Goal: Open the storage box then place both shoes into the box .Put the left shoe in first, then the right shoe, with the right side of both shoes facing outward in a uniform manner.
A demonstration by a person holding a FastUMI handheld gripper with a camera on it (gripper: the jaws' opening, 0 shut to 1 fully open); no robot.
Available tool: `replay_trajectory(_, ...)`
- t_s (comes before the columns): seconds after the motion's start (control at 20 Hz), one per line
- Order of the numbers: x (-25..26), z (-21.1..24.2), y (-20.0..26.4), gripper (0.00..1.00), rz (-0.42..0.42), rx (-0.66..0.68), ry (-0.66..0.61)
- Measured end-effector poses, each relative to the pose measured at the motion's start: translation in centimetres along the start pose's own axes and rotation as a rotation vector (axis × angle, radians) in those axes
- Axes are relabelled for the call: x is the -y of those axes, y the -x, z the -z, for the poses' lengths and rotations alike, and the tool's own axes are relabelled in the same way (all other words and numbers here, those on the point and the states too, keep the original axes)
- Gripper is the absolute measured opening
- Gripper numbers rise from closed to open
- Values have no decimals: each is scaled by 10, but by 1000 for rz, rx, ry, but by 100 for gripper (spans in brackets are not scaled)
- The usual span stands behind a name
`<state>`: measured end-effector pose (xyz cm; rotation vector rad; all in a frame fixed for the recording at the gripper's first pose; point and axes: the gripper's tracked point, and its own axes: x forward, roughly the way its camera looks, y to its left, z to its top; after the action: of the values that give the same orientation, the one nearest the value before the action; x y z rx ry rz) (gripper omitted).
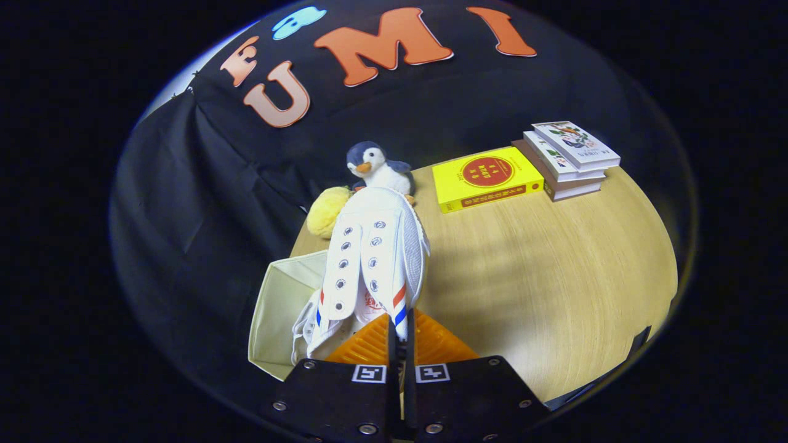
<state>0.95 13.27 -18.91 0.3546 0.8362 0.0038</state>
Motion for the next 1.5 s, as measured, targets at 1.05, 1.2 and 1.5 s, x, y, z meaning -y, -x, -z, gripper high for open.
replay_trajectory(1.05, -118, 82, -79, 3, 115, -218, 147)
replay_trajectory(1.2, -113, 91, -84, 4, 163, -254, 141)
replay_trajectory(1.5, -145, 96, -85, 44, 16, -292, 93)
